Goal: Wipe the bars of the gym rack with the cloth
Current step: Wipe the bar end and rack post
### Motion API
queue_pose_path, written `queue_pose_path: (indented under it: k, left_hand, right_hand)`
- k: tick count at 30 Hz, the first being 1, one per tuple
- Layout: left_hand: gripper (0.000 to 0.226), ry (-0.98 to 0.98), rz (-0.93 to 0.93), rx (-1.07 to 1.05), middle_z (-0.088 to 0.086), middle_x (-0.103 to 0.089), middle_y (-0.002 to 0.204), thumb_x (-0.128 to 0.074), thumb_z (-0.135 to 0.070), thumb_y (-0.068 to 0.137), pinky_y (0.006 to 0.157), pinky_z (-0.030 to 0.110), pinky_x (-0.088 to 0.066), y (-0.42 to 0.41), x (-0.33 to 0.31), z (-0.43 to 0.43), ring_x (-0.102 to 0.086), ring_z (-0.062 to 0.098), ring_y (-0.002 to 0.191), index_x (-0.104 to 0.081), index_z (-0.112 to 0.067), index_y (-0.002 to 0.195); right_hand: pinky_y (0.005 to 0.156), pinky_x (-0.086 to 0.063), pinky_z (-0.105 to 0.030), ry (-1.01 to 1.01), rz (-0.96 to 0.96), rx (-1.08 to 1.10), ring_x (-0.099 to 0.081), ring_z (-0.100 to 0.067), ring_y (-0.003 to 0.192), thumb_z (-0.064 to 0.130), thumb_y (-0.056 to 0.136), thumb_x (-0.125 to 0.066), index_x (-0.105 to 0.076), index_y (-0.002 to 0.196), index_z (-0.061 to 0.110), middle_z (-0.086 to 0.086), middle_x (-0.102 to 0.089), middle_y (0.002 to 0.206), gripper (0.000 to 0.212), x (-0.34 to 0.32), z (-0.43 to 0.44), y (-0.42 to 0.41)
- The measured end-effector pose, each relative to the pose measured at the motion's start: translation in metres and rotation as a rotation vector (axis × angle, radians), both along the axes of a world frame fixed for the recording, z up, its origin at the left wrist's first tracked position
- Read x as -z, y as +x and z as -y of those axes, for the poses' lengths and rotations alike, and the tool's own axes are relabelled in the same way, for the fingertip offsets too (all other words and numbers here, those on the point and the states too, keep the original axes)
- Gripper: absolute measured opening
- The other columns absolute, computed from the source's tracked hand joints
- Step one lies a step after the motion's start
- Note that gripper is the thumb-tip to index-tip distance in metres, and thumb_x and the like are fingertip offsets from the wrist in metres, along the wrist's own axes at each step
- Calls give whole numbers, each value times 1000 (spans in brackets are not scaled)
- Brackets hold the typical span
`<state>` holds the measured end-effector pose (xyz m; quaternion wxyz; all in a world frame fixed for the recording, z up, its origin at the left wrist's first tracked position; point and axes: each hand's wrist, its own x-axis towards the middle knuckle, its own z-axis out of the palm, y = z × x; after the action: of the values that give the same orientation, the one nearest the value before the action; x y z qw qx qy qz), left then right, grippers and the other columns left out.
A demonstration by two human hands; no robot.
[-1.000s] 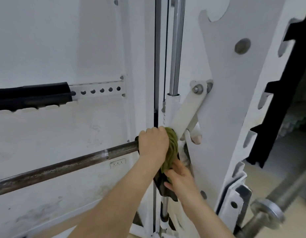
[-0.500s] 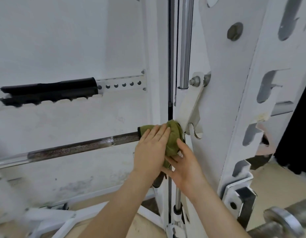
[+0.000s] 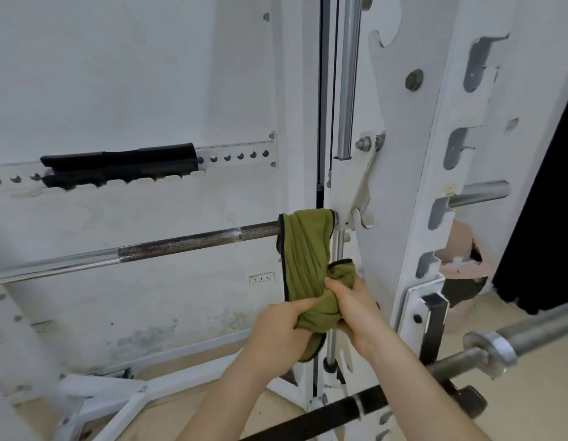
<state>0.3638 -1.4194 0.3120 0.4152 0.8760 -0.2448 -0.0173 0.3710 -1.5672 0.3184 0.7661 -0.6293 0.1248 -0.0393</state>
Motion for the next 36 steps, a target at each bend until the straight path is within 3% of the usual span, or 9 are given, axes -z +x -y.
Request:
queue_pose_path:
  k: [4, 7, 11, 15, 17, 20, 24, 29, 36]
  left_hand:
    - [22, -124, -247, 153, -10, -74, 95, -61, -16, 91, 87, 34, -56, -41, -2, 3, -69, 8, 93, -74, -32, 100]
    - [35, -206, -380, 373, -8, -72, 111, -68, -11, 88, 93, 26, -52, -63, -15, 9, -66, 8, 105, -67, -28, 119]
    - [45, -302, -432, 554, -8, -67, 122, -68, -15, 89, 86, 23, -51, -82, -33, 25, -66, 13, 106, -57, -27, 131]
    - [37, -382, -152, 255, -14, -71, 102, -75, -30, 81, 75, 18, -49, -82, -33, 45, -64, 8, 95, -61, -43, 114]
    - [58, -277, 26, 114, -21, -59, 112, -78, -41, 74, 86, 18, -45, -72, -28, 50, -54, 1, 105, -50, -49, 125]
    - [82, -47, -74, 267, -25, -50, 129, -75, -62, 66, 102, 26, -42, -65, -21, 58, -46, -8, 118, -34, -52, 136]
    - [39, 16, -117, 312, -15, -70, 93, -69, -65, 72, 82, 39, -55, -60, -18, 80, -66, 3, 86, -62, -39, 101]
    - [34, -102, 14, 298, -12, -57, 65, -50, -66, 85, 59, 26, -43, -61, -47, 120, -55, 4, 61, -55, -34, 73]
    - [18, -334, -143, 190, -11, -69, 89, -65, -45, 85, 78, 41, -56, -61, -65, 228, -68, 11, 79, -49, -45, 94]
  right_hand:
    - [77, -54, -33, -276, -50, -52, -68, -21, 85, 13, 95, -51, -67, 100, 3, -18, -72, 97, 20, -1, 16, -35]
    - [69, -49, -28, -405, -14, -34, -64, -17, 72, 14, 94, -54, -64, 95, -9, -16, -69, 83, 25, -12, 36, -63]
    - [75, -52, -35, -443, 102, 52, -65, -18, 70, 20, 93, -60, -67, 83, -3, -11, -68, 74, 26, -38, 63, -90]
    - [78, -52, -45, -305, 143, -8, -64, -28, 73, 23, 91, -63, -69, 82, 2, -16, -67, 78, 24, -52, 79, -108]
    - [82, -52, -48, -183, 136, -30, -66, -33, 78, 23, 89, -66, -71, 84, 3, -21, -68, 83, 21, -51, 82, -115]
    - [83, -55, -47, -28, 152, -26, -68, -36, 82, 24, 80, -74, -72, 89, 1, -23, -69, 89, 25, -54, 90, -119]
    - [80, -55, -42, -101, 170, 114, -68, -30, 76, 19, 84, -70, -70, 93, -3, -20, -71, 84, 24, -75, 138, -120]
    - [63, -60, -32, -195, 219, 218, -69, -23, 67, 8, 90, -62, -70, 97, -2, -17, -71, 83, 14, -105, 207, -112]
    - [65, -55, -28, -456, 460, 375, -65, -8, 66, 11, 95, -57, -71, 83, 18, 5, -68, 72, 20, -125, 282, -47]
